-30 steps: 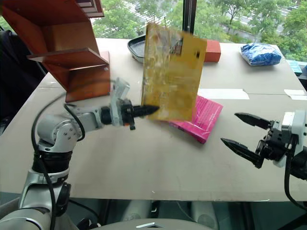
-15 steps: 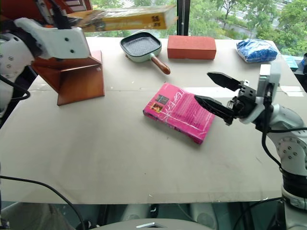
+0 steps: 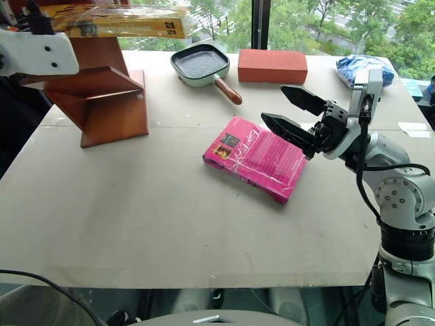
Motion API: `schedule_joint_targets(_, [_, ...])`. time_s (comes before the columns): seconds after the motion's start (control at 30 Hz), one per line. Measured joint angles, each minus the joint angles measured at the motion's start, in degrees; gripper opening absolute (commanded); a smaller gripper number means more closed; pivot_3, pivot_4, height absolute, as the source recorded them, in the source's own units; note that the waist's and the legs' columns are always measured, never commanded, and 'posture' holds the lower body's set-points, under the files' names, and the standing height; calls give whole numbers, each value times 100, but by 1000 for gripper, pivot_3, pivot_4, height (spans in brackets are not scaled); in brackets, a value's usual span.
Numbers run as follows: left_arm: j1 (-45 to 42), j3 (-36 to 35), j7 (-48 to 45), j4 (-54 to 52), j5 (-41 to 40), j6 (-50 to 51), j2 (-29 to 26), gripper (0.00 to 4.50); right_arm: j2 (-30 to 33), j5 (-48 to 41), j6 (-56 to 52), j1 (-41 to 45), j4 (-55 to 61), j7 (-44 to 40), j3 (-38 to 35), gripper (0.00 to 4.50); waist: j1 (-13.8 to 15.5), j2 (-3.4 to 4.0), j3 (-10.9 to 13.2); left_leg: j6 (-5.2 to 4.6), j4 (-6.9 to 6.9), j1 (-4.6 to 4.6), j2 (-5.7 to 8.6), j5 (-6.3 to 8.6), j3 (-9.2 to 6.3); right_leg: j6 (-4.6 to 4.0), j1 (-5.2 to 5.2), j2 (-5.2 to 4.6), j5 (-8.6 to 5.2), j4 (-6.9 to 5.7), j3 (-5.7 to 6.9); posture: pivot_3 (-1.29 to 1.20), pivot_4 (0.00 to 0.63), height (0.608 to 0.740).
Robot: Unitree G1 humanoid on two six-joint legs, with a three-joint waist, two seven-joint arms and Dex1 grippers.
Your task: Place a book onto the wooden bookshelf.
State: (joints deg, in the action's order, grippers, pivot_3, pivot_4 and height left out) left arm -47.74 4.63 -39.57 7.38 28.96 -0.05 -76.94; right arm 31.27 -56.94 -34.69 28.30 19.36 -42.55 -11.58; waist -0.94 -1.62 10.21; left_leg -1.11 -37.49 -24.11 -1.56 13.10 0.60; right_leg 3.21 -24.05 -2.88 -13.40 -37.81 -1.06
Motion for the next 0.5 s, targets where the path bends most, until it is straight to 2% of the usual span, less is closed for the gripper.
schedule_joint_targets(0.23, [1009,-439,-664,-181,-148,952,-140,25,-5,122,3,-7,-9,-20,-2,4500,7,1,1,0,-1,8,-6,0,12,-1,-1,2,0,-8,-8,0,150,740])
schedule_joint_targets(0.5, [1340,-682,-694,-216,-332,1216,-136,25,-52,234,37,-7,-11,-59,-2,4500,14,0,0,0,-2,12,-6,0,20,-1,0,2,0,-8,-17,0,150,740])
